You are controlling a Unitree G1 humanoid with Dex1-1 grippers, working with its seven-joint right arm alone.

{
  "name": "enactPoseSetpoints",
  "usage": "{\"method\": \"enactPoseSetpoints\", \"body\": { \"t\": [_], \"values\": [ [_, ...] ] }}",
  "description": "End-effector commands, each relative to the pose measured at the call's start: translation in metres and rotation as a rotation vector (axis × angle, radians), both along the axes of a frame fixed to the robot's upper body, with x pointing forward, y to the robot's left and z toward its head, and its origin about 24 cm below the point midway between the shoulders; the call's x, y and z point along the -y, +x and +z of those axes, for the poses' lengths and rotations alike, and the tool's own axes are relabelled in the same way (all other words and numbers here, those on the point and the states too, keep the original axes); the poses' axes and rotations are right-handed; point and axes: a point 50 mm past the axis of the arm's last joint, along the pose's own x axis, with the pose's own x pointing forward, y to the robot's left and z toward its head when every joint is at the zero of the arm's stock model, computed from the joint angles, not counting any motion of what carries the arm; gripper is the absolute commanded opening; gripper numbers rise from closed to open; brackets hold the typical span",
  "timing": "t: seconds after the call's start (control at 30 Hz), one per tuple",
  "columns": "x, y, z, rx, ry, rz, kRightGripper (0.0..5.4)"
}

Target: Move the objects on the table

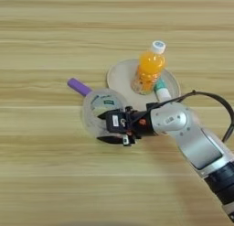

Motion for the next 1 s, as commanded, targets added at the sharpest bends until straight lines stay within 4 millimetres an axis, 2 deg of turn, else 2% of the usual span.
{"method": "enactPoseSetpoints", "body": {
  "t": [0.03,0.23,0.53,0.77,1.0],
  "values": [
    [-0.001,0.013,0.027,0.129,0.027,-0.003,2.08],
    [-0.002,0.013,0.031,0.132,0.047,-0.012,1.74],
    [0.001,0.01,0.036,0.131,0.067,-0.02,1.6],
    [0.01,0.005,0.044,0.134,0.098,-0.052,1.32],
    [0.021,-0.002,0.052,0.13,0.128,-0.088,1.27]
  ]
}}
